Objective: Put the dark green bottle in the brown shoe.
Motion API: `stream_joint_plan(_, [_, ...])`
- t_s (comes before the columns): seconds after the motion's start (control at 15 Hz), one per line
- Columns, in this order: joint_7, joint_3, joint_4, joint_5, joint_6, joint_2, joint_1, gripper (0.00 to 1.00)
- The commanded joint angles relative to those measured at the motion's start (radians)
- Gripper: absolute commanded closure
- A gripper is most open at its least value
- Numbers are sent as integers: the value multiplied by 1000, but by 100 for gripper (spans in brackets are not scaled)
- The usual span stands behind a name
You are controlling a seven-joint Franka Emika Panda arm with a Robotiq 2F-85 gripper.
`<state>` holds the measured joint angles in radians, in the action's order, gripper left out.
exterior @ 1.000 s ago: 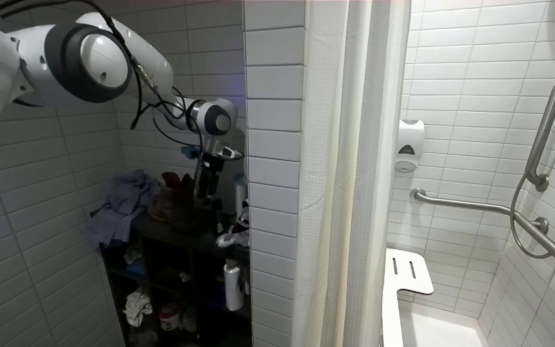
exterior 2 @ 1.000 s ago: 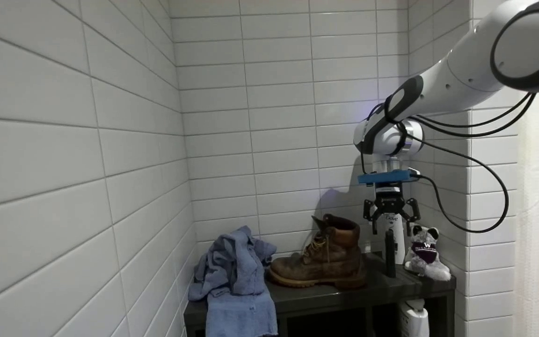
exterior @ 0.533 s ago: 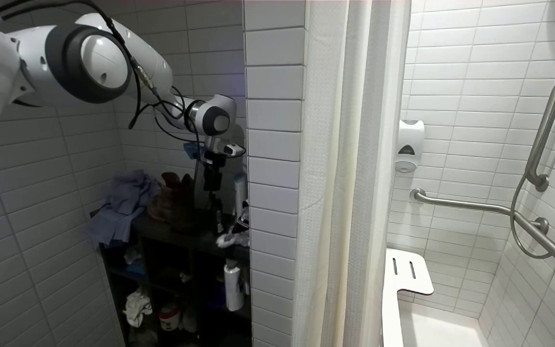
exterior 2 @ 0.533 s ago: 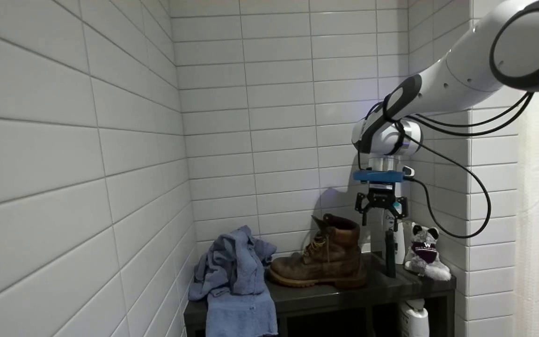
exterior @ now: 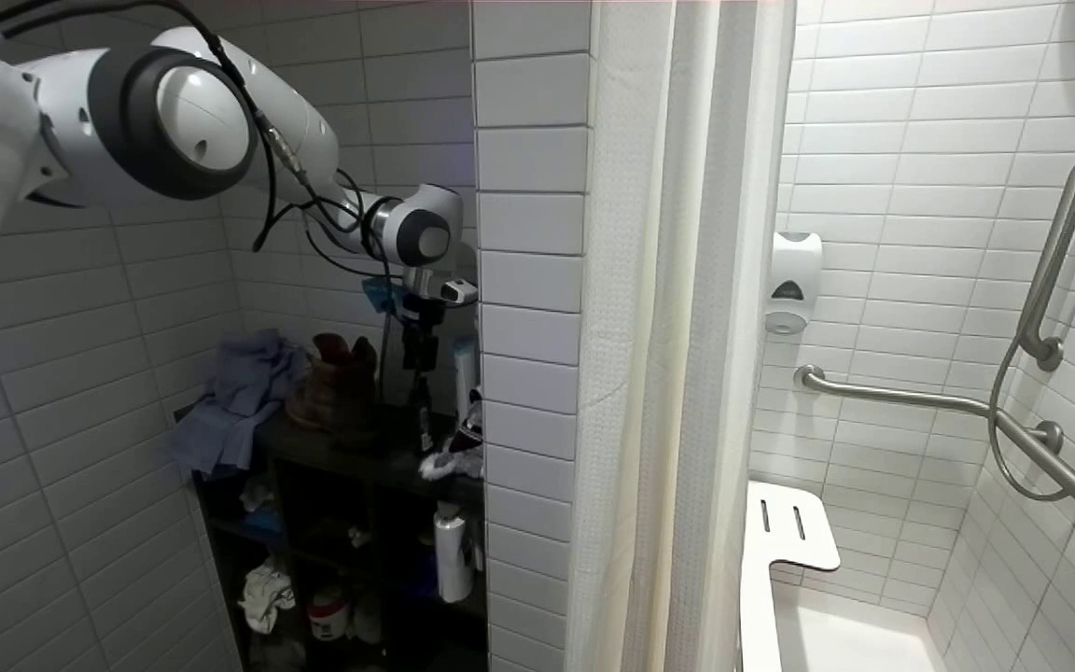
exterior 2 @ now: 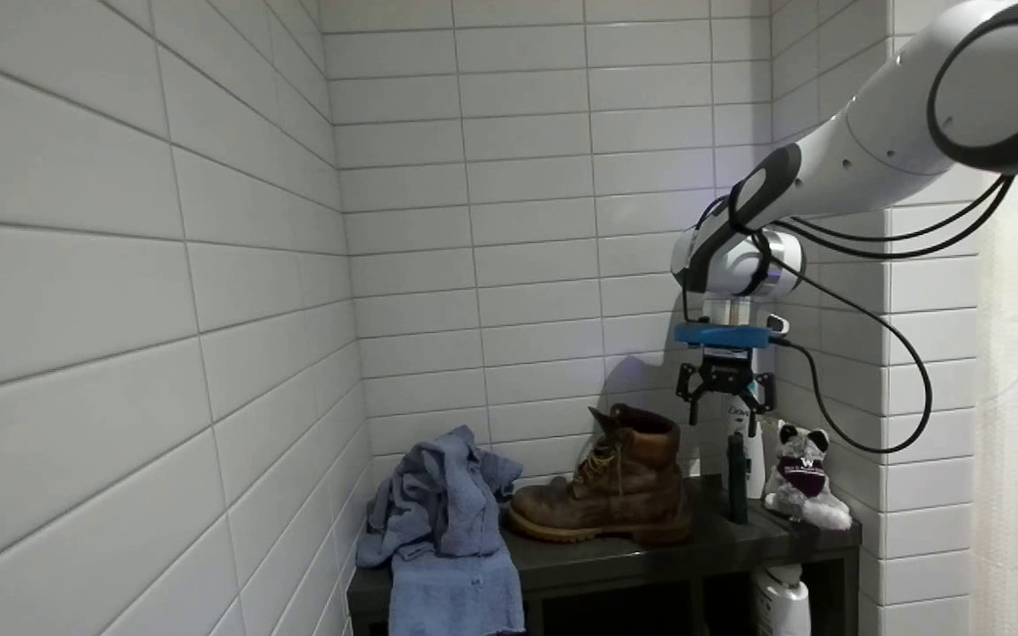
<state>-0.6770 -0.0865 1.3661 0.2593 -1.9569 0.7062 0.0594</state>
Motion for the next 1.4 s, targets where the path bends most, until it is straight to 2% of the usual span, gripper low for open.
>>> stream_joint_plan(0.0, [19, -7, 19, 9, -17, -11, 18, 0])
stream_joint_plan(1.33, [9, -20, 49, -8, -22, 1, 14, 0])
